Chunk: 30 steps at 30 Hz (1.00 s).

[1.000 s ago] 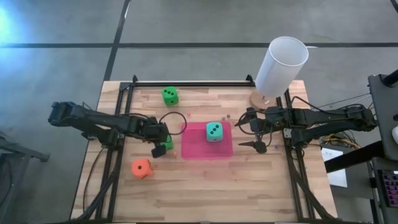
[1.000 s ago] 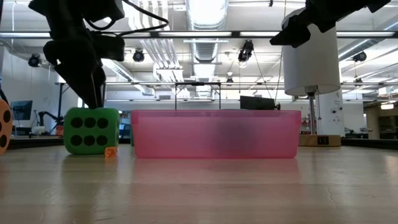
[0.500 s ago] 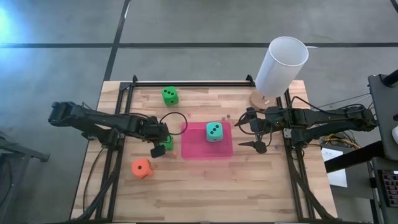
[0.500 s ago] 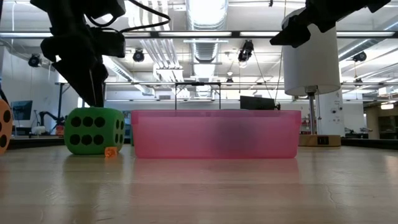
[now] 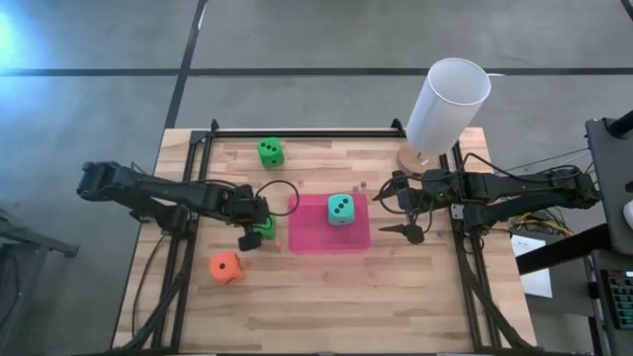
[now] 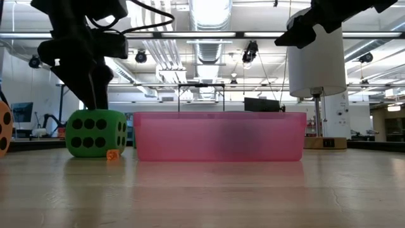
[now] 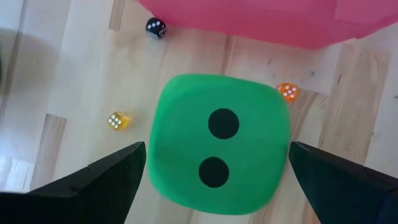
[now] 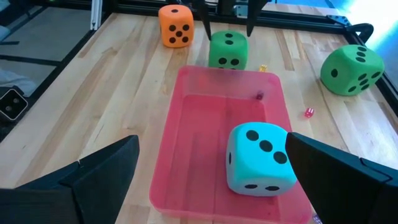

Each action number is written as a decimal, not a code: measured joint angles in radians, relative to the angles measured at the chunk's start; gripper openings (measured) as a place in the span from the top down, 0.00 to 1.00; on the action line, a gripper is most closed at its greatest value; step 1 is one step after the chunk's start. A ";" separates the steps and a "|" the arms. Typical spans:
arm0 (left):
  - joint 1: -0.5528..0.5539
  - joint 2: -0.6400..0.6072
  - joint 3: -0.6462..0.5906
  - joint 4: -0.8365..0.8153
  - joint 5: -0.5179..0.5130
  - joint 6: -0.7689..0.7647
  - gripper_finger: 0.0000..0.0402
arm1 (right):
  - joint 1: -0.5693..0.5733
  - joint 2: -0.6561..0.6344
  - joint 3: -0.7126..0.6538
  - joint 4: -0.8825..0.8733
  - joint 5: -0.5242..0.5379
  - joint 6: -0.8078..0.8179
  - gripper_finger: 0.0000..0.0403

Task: Pick & Place Dice
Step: Put the bottom large green die into the pink bin

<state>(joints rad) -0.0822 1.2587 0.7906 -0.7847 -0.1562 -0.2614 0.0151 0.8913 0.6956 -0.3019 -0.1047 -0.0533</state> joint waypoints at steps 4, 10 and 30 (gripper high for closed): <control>0.000 0.000 0.000 0.007 0.000 0.005 0.01 | 0.000 0.000 0.000 0.000 0.000 0.000 0.01; 0.001 0.000 -0.025 0.043 0.003 0.009 0.01 | 0.000 0.000 0.000 0.000 0.000 -0.001 0.01; 0.001 0.001 -0.021 0.056 0.021 0.024 0.01 | 0.000 0.000 0.000 0.000 0.000 -0.002 0.01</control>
<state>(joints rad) -0.0814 1.2594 0.7697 -0.7283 -0.1347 -0.2371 0.0150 0.8913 0.6956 -0.3016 -0.1051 -0.0551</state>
